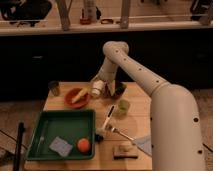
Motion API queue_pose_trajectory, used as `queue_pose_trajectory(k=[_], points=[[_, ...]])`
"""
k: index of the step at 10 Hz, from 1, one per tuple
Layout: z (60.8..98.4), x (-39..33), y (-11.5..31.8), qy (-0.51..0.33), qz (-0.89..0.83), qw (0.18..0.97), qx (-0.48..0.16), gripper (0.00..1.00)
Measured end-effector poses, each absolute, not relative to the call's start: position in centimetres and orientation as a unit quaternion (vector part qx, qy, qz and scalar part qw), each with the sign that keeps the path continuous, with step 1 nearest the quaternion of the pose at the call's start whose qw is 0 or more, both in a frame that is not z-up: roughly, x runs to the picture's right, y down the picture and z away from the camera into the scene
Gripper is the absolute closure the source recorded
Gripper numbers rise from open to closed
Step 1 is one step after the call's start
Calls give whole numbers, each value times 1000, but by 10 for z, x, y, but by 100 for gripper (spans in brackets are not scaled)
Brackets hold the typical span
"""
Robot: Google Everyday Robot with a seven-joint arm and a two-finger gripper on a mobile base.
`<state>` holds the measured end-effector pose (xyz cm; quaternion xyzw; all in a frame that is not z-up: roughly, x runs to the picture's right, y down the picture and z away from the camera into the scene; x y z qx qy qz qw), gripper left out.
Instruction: Place grapes in paper cup
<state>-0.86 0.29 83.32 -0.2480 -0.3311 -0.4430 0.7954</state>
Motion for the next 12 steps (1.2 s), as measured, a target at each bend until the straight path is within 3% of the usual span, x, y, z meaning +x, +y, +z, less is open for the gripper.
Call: queue_pose_trajectory(k=[12], points=[[832, -8, 3, -329, -444, 797, -244, 20]])
